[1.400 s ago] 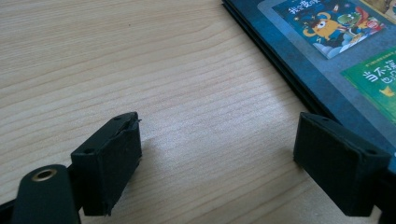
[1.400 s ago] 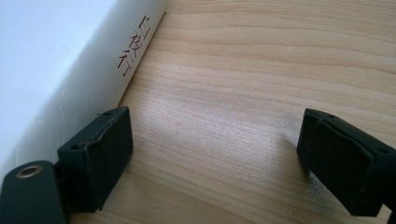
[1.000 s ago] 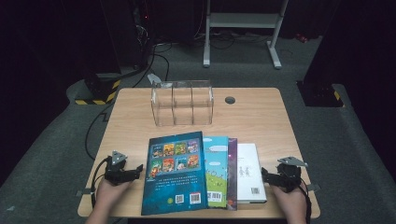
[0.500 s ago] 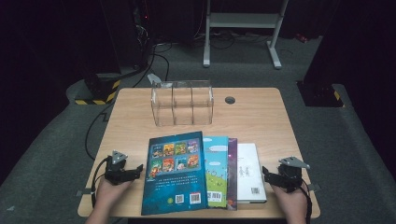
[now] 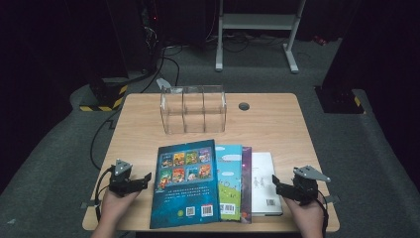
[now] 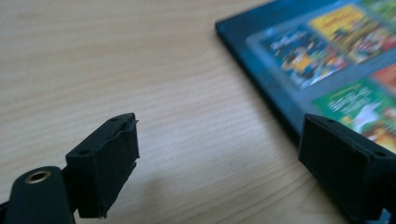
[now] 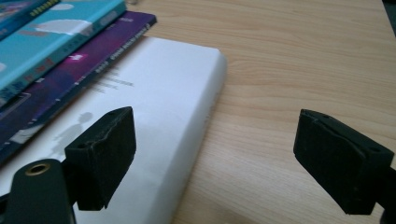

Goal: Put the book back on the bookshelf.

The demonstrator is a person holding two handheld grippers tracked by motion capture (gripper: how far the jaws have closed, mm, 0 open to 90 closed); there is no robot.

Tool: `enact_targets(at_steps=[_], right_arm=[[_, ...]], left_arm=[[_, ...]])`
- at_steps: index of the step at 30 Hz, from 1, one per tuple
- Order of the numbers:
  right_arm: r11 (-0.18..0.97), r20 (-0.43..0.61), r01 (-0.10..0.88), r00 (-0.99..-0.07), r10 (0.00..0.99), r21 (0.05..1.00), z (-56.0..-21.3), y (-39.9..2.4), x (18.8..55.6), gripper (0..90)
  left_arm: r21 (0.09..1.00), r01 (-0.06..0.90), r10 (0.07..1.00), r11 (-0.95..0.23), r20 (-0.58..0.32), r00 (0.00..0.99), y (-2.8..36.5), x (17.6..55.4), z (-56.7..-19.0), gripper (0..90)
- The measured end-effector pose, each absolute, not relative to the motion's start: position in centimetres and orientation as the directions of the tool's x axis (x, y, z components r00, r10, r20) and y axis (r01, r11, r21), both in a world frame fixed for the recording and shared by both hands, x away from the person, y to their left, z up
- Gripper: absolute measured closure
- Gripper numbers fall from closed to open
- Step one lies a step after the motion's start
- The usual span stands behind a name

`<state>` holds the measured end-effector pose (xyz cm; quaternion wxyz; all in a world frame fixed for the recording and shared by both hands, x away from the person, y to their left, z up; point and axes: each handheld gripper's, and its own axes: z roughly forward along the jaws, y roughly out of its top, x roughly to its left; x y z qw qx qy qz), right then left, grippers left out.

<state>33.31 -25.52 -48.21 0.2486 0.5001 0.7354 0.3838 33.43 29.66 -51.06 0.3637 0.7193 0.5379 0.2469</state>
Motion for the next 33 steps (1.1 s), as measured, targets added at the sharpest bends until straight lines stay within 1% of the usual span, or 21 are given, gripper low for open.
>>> enact_targets(at_steps=[3,6,9,12,14,17,20,25,27,30,33], right_arm=[[0.217,0.013,0.535,-0.392,0.92,0.816,-48.1,-24.8,33.1,13.1],[0.232,0.004,0.525,-0.41,0.912,0.819,-47.9,-24.0,32.8,13.1],[0.241,0.002,0.513,-0.428,0.904,0.824,-47.6,-23.3,32.5,13.1],[0.252,-0.001,0.501,-0.448,0.894,0.828,-47.4,-22.5,32.2,13.1],[0.261,-0.006,0.492,-0.46,0.888,0.83,-47.3,-22.0,32.0,13.1],[0.282,-0.016,0.482,-0.485,0.875,0.83,-47.2,-21.1,31.8,13.1],[0.297,-0.018,0.479,-0.505,0.863,0.826,-47.3,-20.2,31.6,13.1],[0.306,-0.019,0.47,-0.521,0.853,0.828,-47.2,-19.5,31.4,13.1],[0.305,-0.018,0.46,-0.53,0.848,0.834,-47.0,-19.1,31.1,13.1],[0.31,-0.023,0.449,-0.538,0.843,0.838,-46.9,-18.9,31.0,13.1],[0.307,-0.021,0.441,-0.544,0.839,0.843,-46.7,-18.6,30.8,13.1]], left_arm=[[0.82,0.553,0.95,-0.147,-0.038,0.309,29.1,33.0,-50.3,12.6],[0.843,0.515,0.94,-0.156,-0.033,0.34,28.1,32.5,-49.7,12.7],[0.852,0.497,0.931,-0.165,-0.031,0.363,27.2,32.2,-49.2,12.7],[0.866,0.477,0.922,-0.149,-0.052,0.383,26.2,31.9,-48.7,12.7],[0.897,0.421,0.923,-0.135,-0.041,0.382,25.6,31.5,-48.0,12.7],[0.932,0.351,0.906,-0.09,-0.07,0.417,24.5,31.1,-46.5,13.1],[0.949,0.305,0.89,-0.086,-0.065,0.451,23.4,31.0,-45.1,12.7],[0.969,0.238,0.885,-0.069,-0.05,0.464,21.8,30.7,-43.5,12.2],[0.978,0.2,0.89,-0.053,-0.044,0.454,21.7,30.5,-43.2,11.6],[0.989,0.147,0.886,-0.004,-0.065,0.46,21.9,30.2,-42.7,11.2],[0.996,0.09,0.895,0.026,-0.064,0.441,22.2,29.7,-42.3,11.0]])
